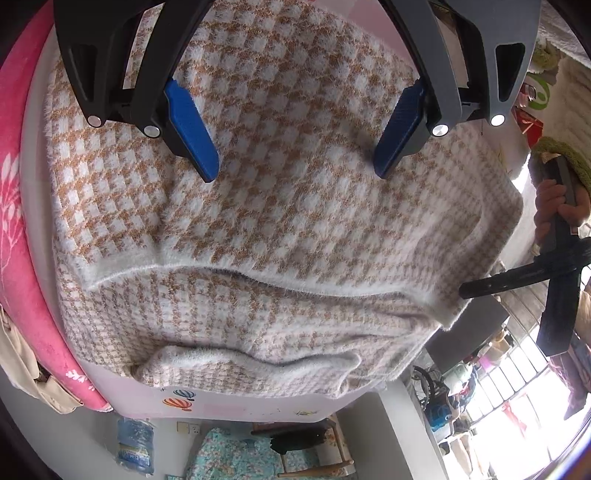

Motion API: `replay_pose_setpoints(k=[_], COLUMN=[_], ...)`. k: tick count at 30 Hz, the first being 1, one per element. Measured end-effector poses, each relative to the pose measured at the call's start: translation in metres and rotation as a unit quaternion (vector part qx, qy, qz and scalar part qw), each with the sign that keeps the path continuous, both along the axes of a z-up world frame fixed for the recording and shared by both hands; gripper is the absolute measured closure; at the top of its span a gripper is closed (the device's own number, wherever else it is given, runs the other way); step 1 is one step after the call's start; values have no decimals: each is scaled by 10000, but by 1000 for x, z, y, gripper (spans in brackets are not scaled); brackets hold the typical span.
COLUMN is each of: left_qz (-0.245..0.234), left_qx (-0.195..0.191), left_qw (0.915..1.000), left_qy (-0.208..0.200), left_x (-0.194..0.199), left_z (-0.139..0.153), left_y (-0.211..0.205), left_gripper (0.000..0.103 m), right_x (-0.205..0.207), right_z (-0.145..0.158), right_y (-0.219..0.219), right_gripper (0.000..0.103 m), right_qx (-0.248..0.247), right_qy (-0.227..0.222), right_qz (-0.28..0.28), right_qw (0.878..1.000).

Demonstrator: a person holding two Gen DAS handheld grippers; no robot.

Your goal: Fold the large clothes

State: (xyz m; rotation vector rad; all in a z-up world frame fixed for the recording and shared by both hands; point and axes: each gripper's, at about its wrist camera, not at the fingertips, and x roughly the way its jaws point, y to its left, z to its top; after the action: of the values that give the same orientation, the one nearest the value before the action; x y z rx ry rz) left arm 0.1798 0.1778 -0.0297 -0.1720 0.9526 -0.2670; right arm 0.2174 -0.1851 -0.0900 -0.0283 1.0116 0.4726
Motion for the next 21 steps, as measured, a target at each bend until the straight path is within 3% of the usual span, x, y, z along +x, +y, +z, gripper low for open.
replay_pose_setpoints(k=[5,12,15,17,21], left_qz=[38,18,-143,-130,-73], left_qx=[77,-175,215,762,1366], left_qw=[9992,9991,9992,9965,9904], left_qy=[396,384,292,304,174], left_x=[11,26,20,16,9], left_z=[-16,-18,-14,-15,-13], left_y=[0,-4,-16,-26,-41], left_gripper=[71,71,71,69,69], right_x=[1,0,-3,-9,-13], right_z=[0,-1,1,7,23], right_y=[1,0,-4,-12,-45], right_gripper=[19,19,19,19,19], right_qx=[0,23,66,107,304], right_qy=[17,7,17,-69,-279], right_qz=[-5,-43,-62,-85,-393], right_qw=[10000,10000,10000,9999,9984])
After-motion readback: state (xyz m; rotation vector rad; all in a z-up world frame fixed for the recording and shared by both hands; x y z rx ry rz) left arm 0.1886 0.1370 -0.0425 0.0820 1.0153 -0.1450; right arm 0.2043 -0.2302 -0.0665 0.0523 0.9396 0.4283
